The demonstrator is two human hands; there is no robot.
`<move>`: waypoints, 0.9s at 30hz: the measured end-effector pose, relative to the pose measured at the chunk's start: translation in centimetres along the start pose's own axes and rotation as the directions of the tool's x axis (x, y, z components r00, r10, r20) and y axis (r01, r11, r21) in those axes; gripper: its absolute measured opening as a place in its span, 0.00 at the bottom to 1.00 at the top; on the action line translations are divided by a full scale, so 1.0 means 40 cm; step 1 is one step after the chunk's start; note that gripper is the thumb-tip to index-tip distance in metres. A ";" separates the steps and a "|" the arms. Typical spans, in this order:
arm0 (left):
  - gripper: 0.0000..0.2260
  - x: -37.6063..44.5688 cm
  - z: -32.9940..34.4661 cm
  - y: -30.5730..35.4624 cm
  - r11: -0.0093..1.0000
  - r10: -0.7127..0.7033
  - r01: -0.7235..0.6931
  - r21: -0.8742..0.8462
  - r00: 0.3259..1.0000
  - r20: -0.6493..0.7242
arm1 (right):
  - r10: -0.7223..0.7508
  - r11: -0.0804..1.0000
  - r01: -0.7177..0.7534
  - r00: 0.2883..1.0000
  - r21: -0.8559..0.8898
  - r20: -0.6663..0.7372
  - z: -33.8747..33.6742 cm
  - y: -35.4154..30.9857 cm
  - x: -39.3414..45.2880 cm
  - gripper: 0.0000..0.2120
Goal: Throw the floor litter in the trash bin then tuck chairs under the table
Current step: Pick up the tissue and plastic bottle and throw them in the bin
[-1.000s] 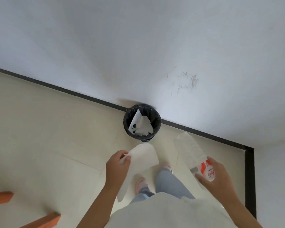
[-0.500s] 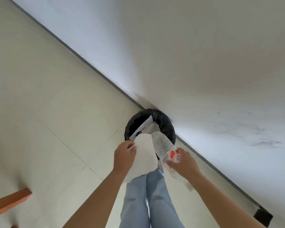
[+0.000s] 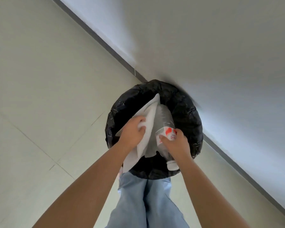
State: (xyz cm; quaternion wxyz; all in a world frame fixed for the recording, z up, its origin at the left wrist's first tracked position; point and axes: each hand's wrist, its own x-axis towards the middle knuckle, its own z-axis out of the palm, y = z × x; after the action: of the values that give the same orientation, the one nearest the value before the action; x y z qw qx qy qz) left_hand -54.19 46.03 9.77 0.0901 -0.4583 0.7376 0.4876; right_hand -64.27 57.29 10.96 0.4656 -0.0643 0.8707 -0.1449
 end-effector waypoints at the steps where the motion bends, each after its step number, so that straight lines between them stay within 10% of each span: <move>1: 0.15 0.018 0.022 -0.020 0.999 0.016 -0.016 0.052 1.000 -0.003 | -0.026 0.999 0.026 1.000 0.020 -0.013 0.027 0.001 0.026 0.31; 8: 0.18 0.063 0.078 -0.071 0.937 -0.032 -0.037 0.346 0.981 0.192 | -0.183 0.977 0.180 0.983 -0.115 -0.014 0.103 0.035 0.083 0.31; 15: 0.17 -0.158 -0.082 0.064 0.966 0.082 -0.093 0.243 0.995 0.052 | -0.361 0.854 0.360 0.930 -0.376 0.070 -0.059 -0.004 -0.130 0.25; 27: 0.15 -0.772 -0.505 0.367 0.988 0.037 0.002 0.157 0.968 -0.248 | -0.697 0.499 0.760 0.637 -0.415 0.328 -0.421 -0.268 -0.761 0.21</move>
State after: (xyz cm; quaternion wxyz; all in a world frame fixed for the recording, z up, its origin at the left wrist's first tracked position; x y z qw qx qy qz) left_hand -41.65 49.53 47.31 0.0277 -0.5012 0.7829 0.3676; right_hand -61.48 57.88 47.23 0.3748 -0.5566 0.7367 -0.0836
